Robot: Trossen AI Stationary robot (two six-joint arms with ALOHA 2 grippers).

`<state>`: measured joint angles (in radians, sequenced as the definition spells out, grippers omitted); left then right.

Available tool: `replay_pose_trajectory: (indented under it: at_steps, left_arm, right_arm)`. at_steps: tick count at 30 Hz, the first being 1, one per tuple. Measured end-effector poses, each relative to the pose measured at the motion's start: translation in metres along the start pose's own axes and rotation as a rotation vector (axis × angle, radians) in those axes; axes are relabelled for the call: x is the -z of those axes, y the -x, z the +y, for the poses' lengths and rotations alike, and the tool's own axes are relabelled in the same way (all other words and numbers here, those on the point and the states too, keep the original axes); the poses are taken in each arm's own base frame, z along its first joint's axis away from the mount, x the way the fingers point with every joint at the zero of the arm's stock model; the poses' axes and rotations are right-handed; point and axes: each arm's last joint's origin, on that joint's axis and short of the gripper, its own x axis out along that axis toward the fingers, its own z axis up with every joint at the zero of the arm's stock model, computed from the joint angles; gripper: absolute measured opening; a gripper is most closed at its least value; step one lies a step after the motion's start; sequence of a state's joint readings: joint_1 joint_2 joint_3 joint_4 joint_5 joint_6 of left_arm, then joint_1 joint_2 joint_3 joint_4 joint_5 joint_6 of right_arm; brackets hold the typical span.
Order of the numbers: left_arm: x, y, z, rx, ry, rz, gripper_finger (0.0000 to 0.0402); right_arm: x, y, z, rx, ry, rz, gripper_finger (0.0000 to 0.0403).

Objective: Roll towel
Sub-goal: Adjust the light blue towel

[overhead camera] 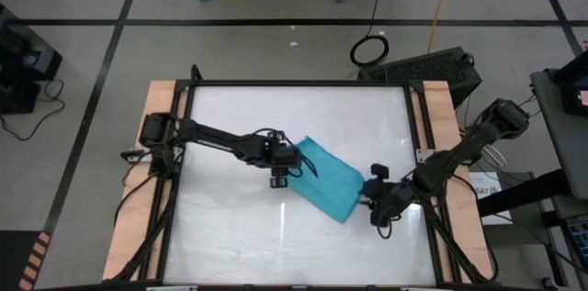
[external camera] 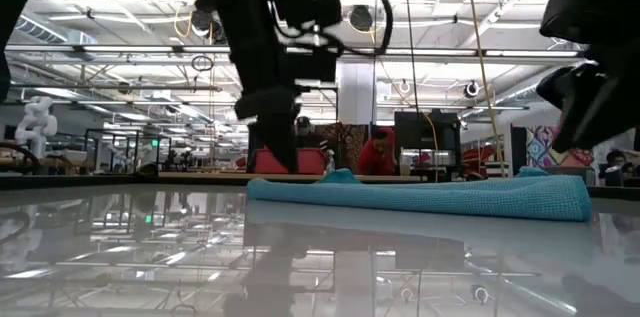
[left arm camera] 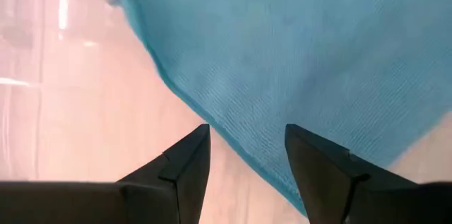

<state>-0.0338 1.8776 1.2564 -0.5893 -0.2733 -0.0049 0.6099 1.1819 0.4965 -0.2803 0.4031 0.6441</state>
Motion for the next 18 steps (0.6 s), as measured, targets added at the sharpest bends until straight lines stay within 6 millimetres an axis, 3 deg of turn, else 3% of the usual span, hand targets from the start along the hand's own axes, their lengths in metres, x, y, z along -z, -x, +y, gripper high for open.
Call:
replay_pose_trajectory:
  at_steps: [7, 14, 18]
  left_arm:
    - [-0.026, 0.017, 0.001, 0.052, 0.048, -0.242, 0.0191]
    - [-0.051, 0.0, -0.02, 0.253, 0.036, -0.487, 0.0191]
    - [-0.052, -0.018, -0.033, 0.326, 0.016, -0.504, 0.0191]
  right_arm:
    - [-0.005, -0.005, -0.012, 0.108, -0.017, -0.019, 0.0114]
    - [-0.005, -0.013, -0.016, 0.096, 0.0, 0.038, 0.0106]
    - [-0.003, -0.017, -0.016, 0.092, 0.011, 0.064, 0.0104]
